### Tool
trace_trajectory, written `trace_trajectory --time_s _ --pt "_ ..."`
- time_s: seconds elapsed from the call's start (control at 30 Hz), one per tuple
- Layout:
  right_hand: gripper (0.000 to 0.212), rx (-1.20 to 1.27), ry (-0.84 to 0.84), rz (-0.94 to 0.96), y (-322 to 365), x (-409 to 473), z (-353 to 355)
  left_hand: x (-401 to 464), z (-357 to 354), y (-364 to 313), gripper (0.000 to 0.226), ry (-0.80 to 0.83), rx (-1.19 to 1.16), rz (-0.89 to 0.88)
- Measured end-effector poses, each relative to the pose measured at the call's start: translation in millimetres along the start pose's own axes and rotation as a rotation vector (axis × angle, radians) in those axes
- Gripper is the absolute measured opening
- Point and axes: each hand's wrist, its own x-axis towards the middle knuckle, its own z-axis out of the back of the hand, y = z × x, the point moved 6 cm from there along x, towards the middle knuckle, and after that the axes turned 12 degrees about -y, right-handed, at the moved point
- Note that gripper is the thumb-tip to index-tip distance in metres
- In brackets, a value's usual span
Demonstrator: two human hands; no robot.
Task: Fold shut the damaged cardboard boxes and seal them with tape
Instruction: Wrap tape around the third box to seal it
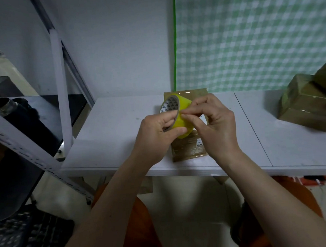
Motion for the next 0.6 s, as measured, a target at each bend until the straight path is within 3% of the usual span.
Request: trace_trajectory --time_s 0.3,0.6 --pt "0.023 -0.024 0.007 0.033 2.7 3.7 4.7 1.8 -2.5 -3.3 0.043 0.005 -0.030 0.021" --pt "0.012 -0.062 0.037 0.035 -3.8 0.8 2.2 2.1 -4.8 2.2 0.039 0.009 0.030 0.019"
